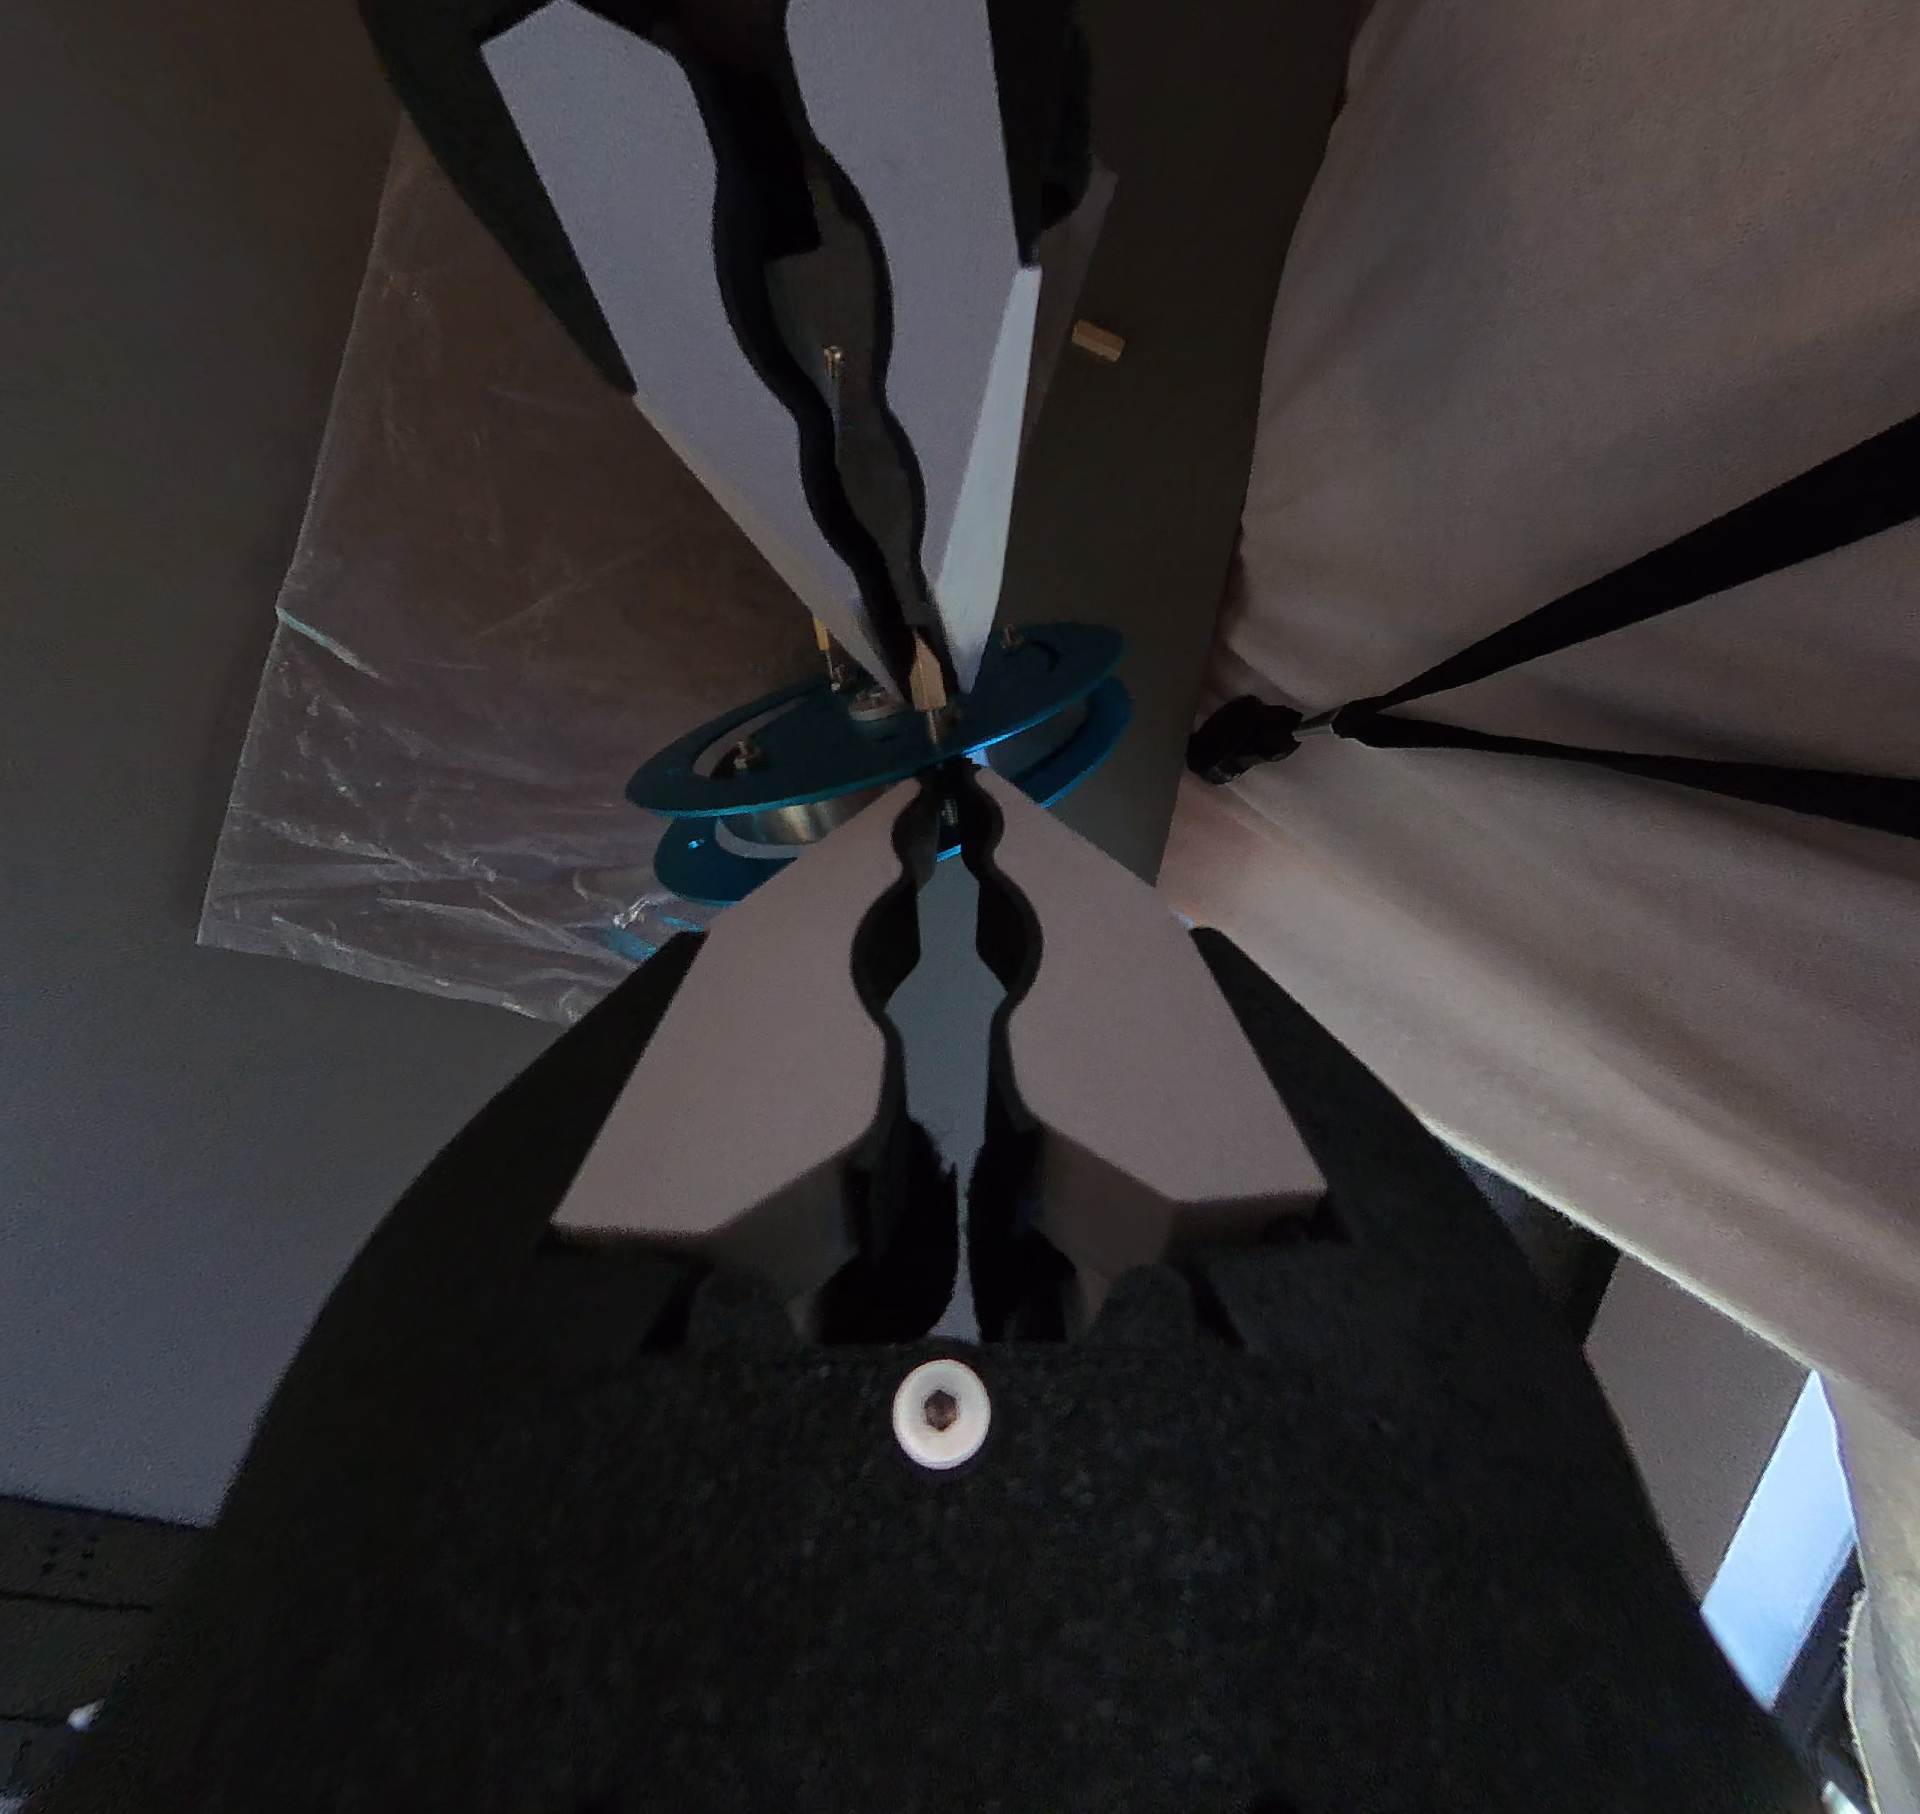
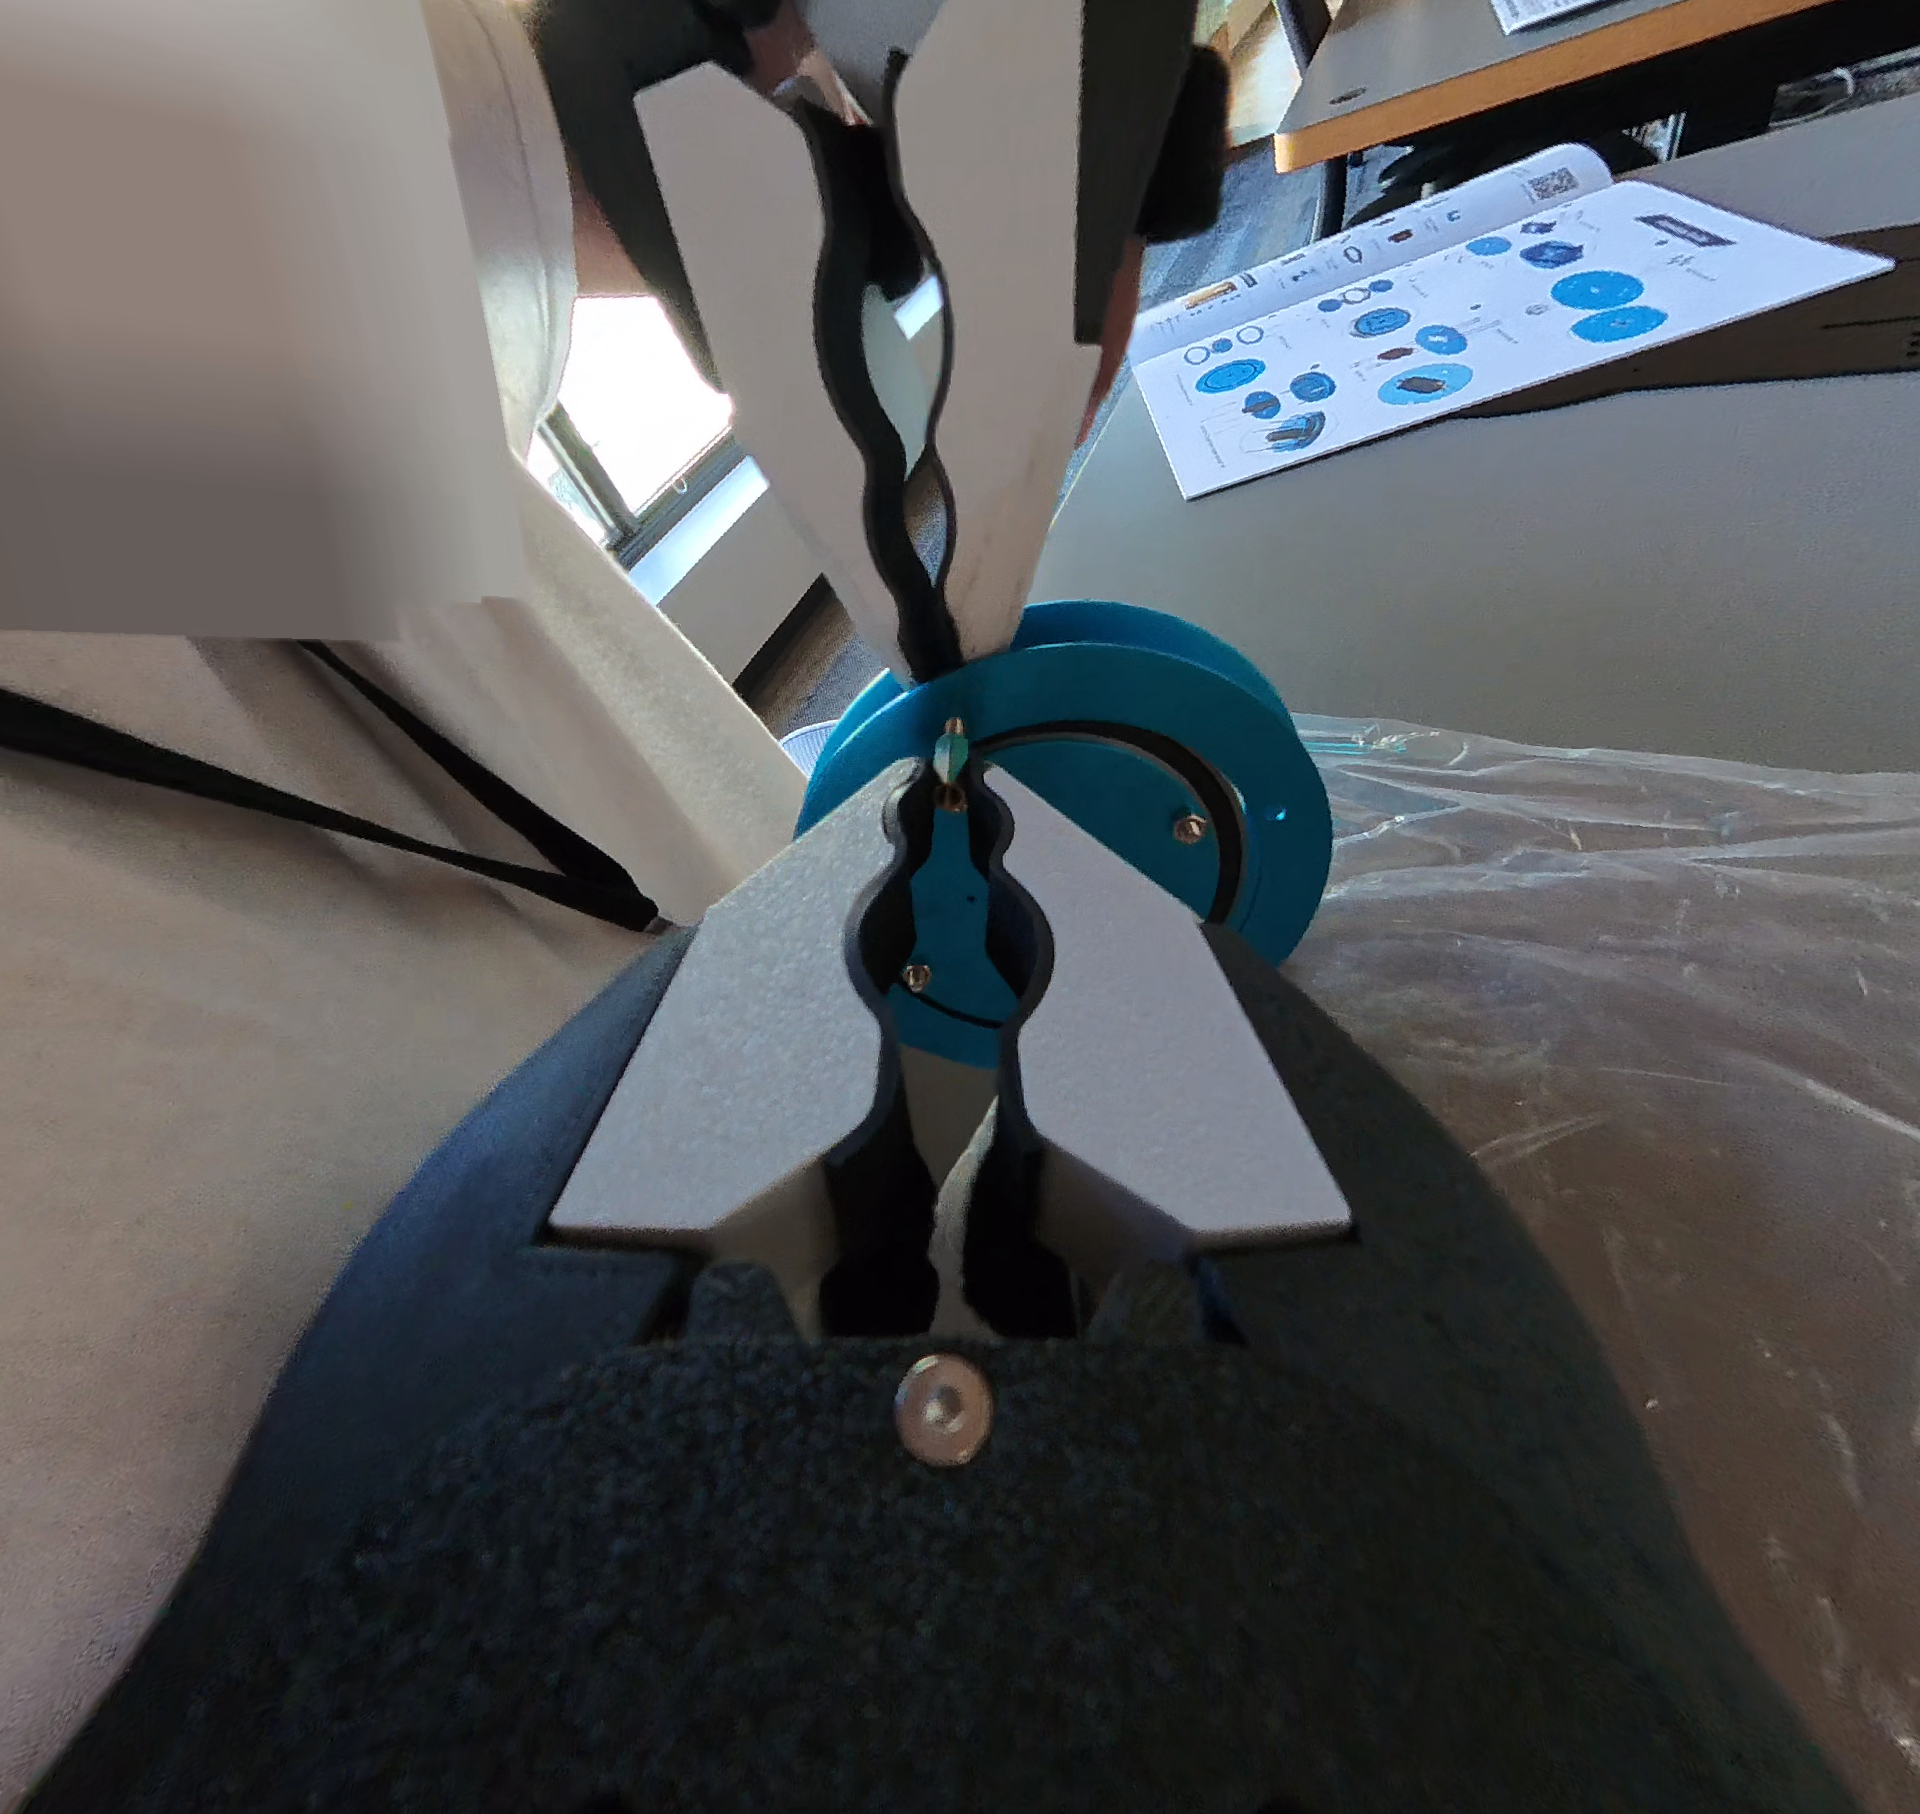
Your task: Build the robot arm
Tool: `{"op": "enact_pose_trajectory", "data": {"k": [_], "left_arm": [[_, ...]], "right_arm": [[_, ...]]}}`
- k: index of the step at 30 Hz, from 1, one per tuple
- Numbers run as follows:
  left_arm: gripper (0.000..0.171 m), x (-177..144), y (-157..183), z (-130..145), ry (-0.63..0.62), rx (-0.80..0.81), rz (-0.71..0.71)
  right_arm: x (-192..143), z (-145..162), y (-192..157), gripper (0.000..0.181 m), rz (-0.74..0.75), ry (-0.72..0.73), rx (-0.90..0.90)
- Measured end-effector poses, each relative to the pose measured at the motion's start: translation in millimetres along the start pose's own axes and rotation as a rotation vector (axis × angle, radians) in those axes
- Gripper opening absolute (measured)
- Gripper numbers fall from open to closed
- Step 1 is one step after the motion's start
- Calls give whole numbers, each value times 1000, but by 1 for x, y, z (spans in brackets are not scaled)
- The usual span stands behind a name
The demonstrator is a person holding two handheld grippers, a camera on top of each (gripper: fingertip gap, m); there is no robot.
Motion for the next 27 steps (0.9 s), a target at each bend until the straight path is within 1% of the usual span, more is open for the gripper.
{"op": "enact_pose_trajectory", "data": {"k": [3,6,8,11,13,15,17,19,21,23,25,27], "left_arm": [[2,0,-4,-1,8,-11,20],[2,0,-7,-2,23,-23,55],[2,0,-9,-2,32,-31,76],[2,0,-13,-3,38,-40,91],[2,0,-14,-3,31,-43,108],[2,0,-14,-3,21,-44,115],[2,0,-14,-4,10,-40,114],[2,0,-13,-5,4,-41,116],[2,1,-13,-6,7,-42,118],[2,1,-13,-7,11,-41,121],[2,1,-12,-7,12,-38,124],[2,1,-12,-7,16,-38,122]], "right_arm": [[-3,0,-1,7,22,23,-71],[-12,-2,1,20,77,79,-215],[-16,-4,1,30,110,63,-334],[-12,-2,-7,42,128,29,-498],[-8,2,-12,38,137,-13,-587],[-9,3,-12,37,180,-23,-650],[-11,2,-10,25,216,-23,-716],[-9,1,-12,22,205,-11,-745],[-6,4,-13,15,214,-45,-779],[-4,7,-14,3,284,-70,-833],[-3,8,-18,3,323,-73,-888],[-3,7,-21,3,341,-85,-882]]}}
Point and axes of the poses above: each gripper's, where its closed fingertips meet, x out along the fingers, z out of its underside, y = z × x across the jaws, the point moved 9 cm from there along -x, back along the fingers, and after that the axes turned 11 degrees about -x, right-handed, at the moved point
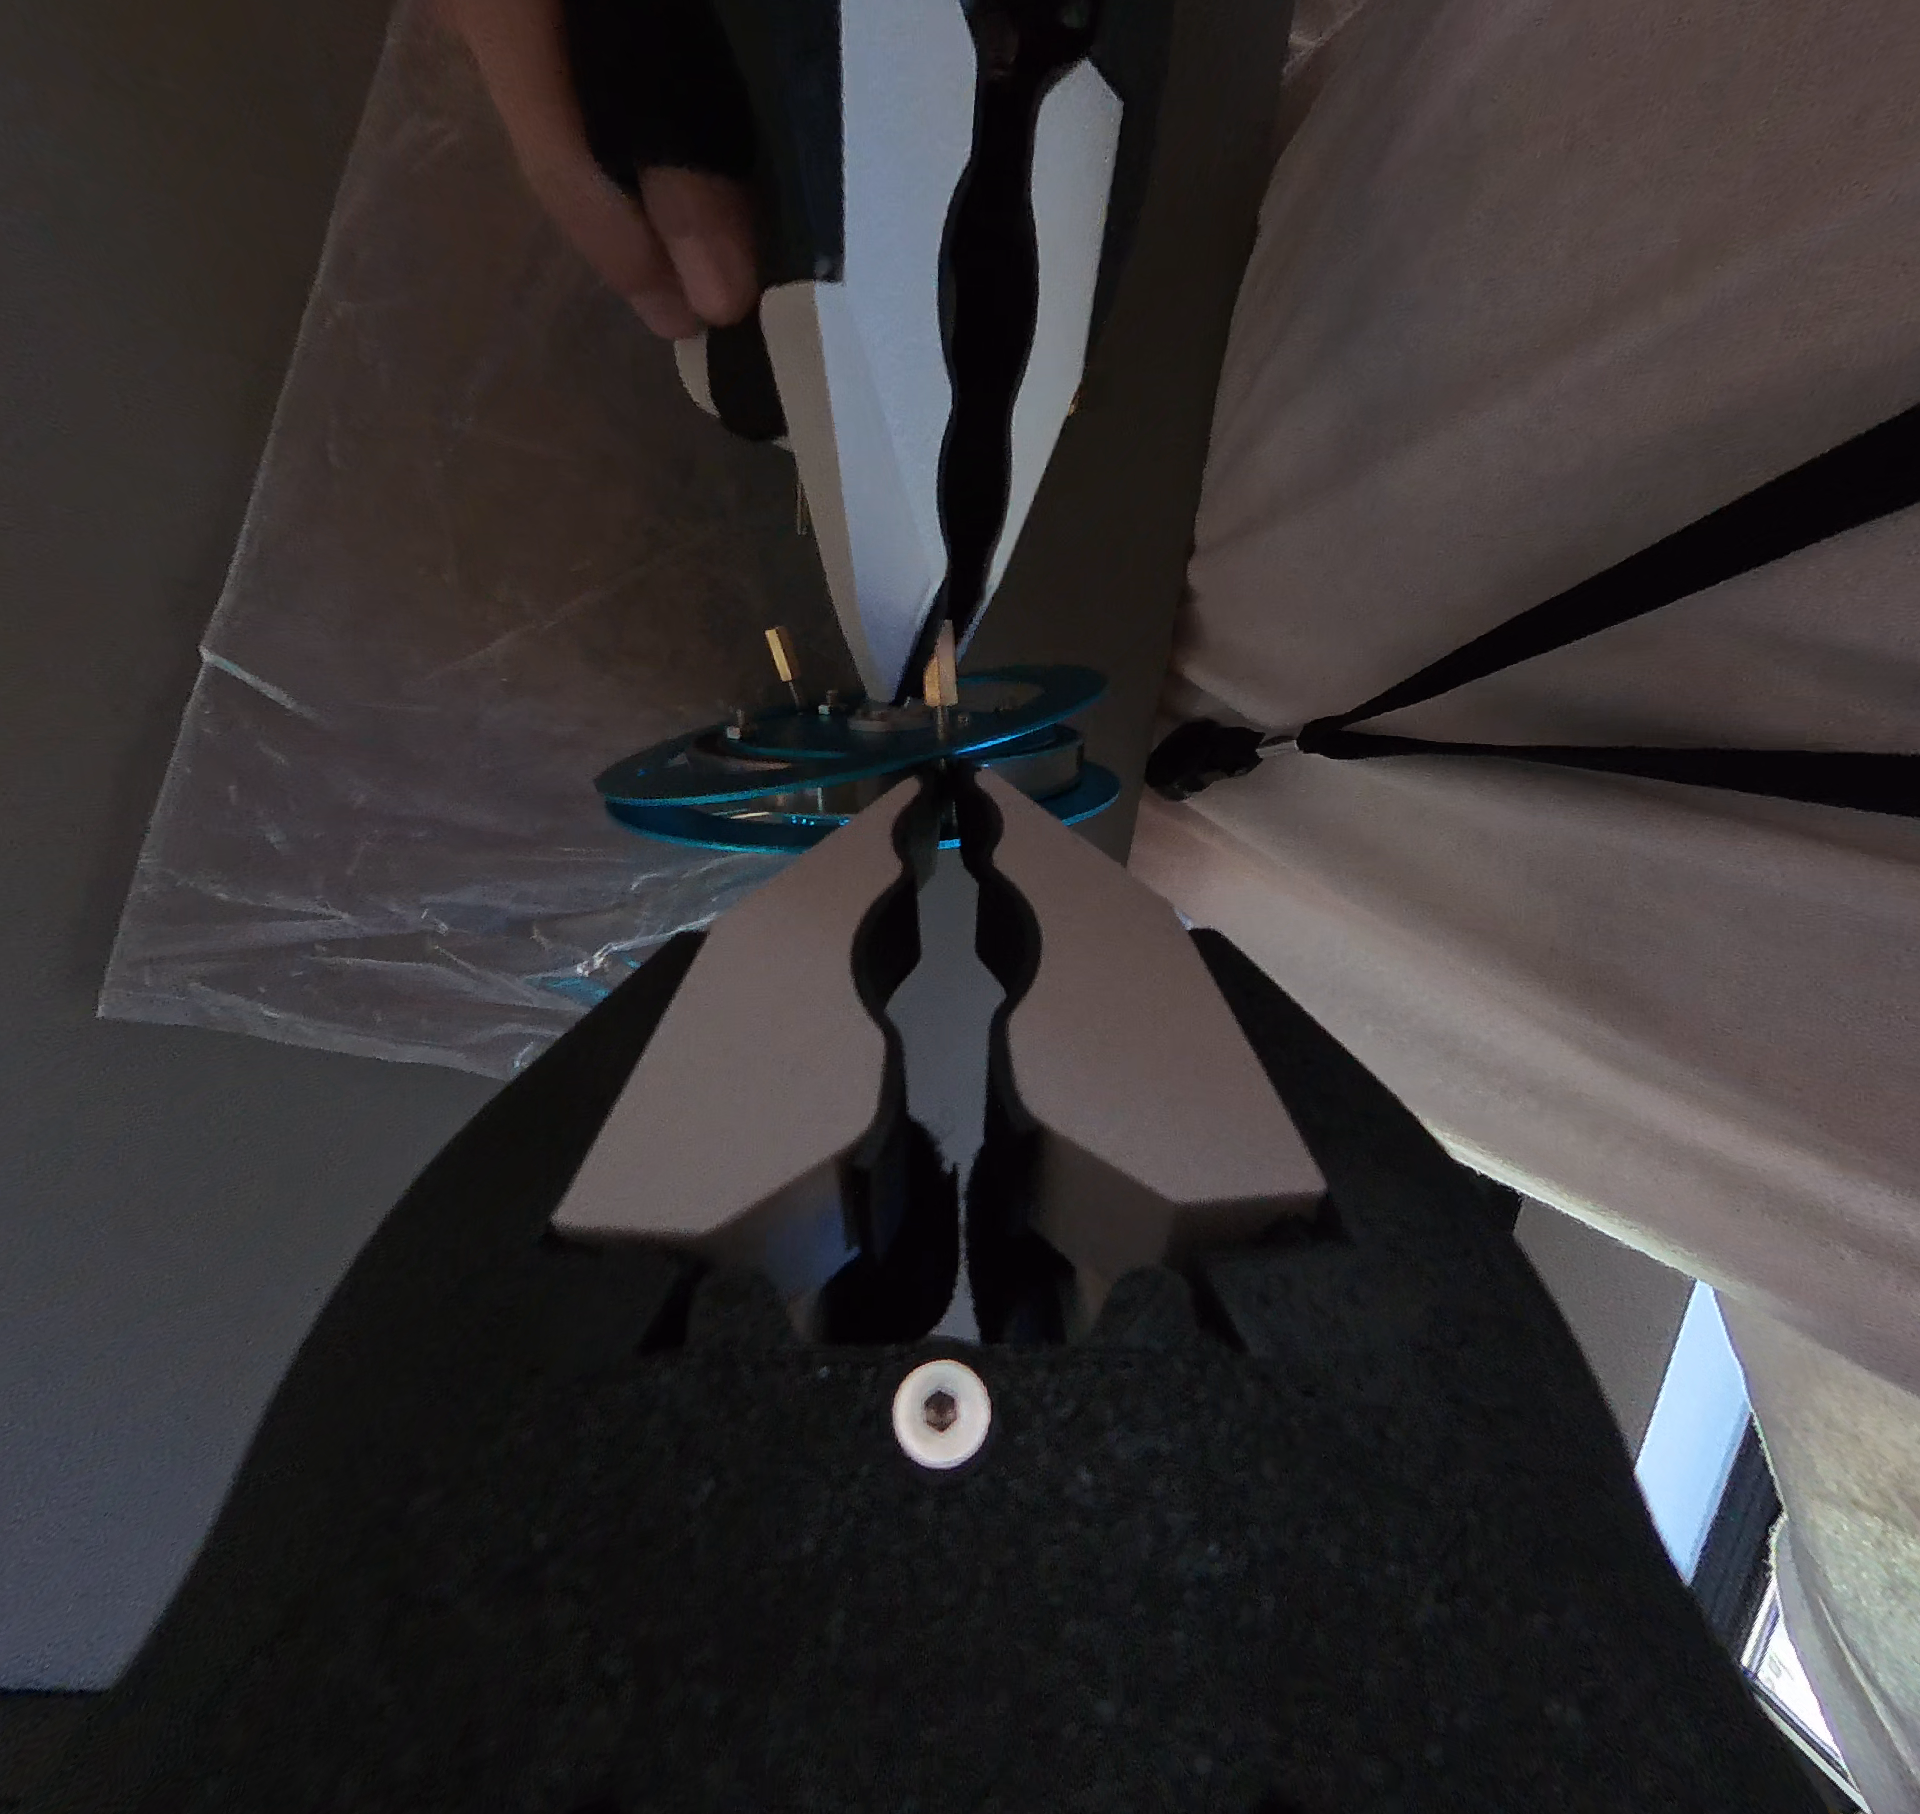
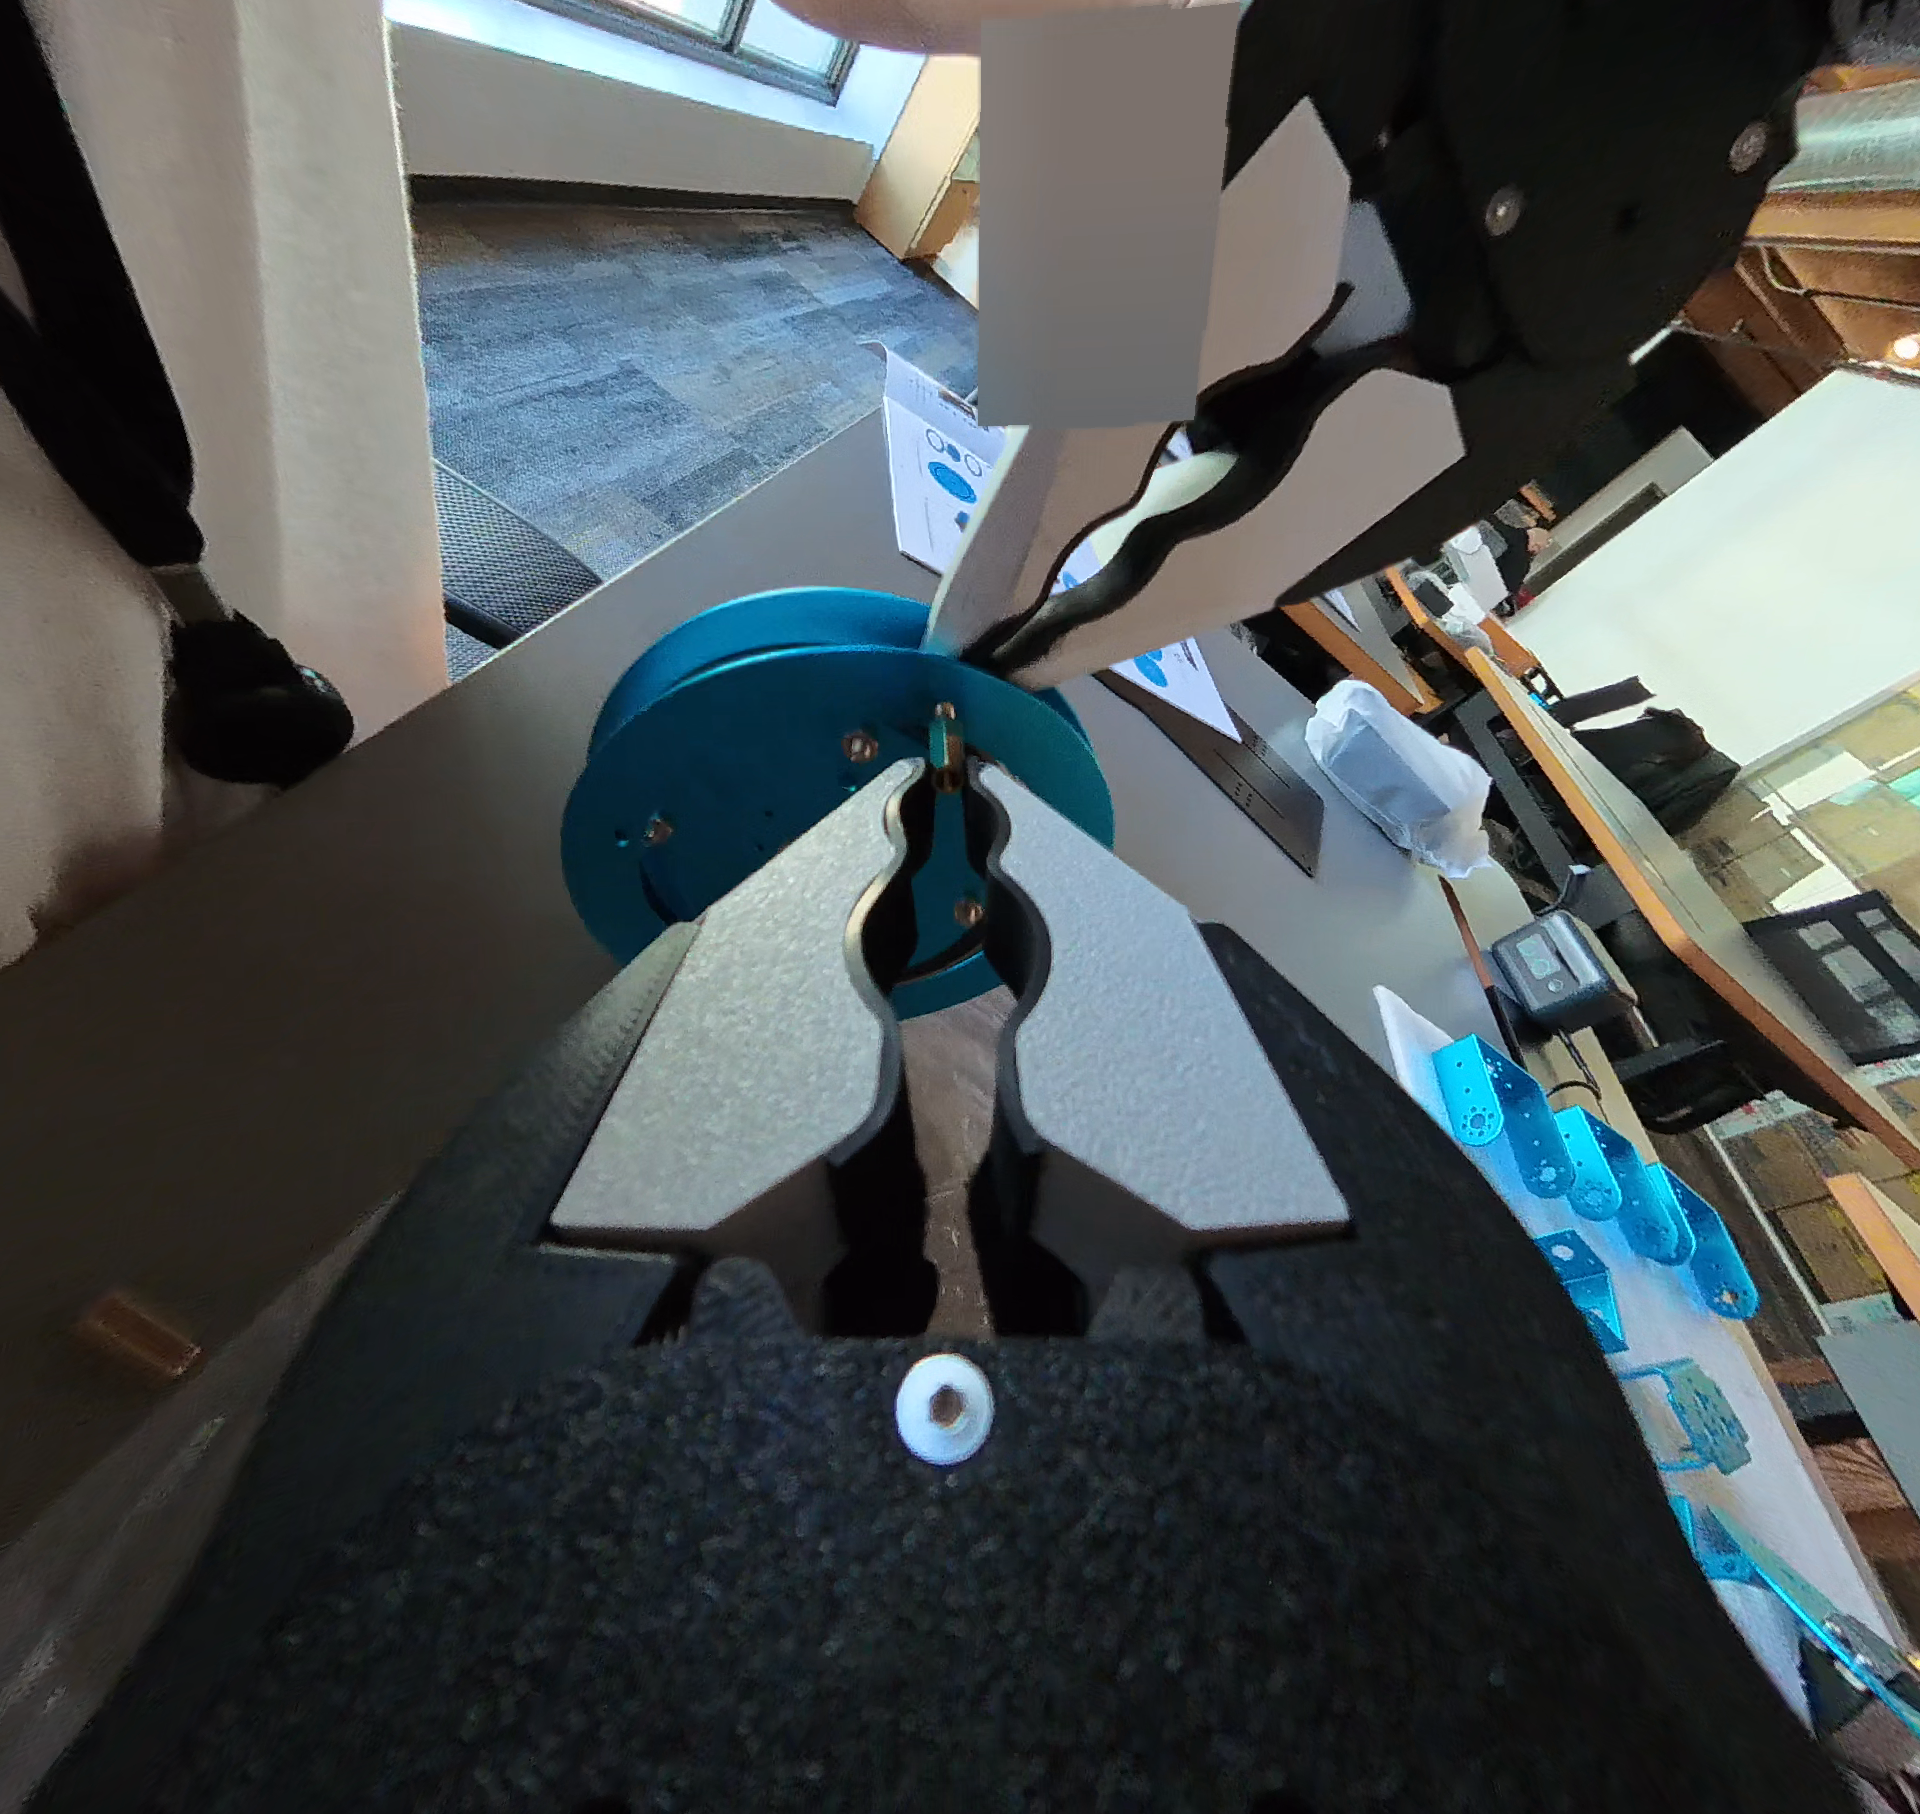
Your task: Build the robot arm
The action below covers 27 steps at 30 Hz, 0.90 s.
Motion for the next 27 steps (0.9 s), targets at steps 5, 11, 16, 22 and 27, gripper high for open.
{"op": "enact_pose_trajectory", "data": {"k": [5,11,16,22,27], "left_arm": [[2,0,0,0,-4,0,7],[2,1,-1,-3,-21,-4,26],[3,0,-3,-5,-34,-6,1],[5,0,-2,-8,-22,15,-62],[9,2,2,-12,-35,57,-105]], "right_arm": [[-3,-2,-6,4,77,5,-83],[-4,-3,-8,8,64,2,-111],[-2,-5,-1,4,32,-35,-74],[-2,-2,11,4,-56,-51,84],[0,-3,11,4,-54,-66,130]]}}
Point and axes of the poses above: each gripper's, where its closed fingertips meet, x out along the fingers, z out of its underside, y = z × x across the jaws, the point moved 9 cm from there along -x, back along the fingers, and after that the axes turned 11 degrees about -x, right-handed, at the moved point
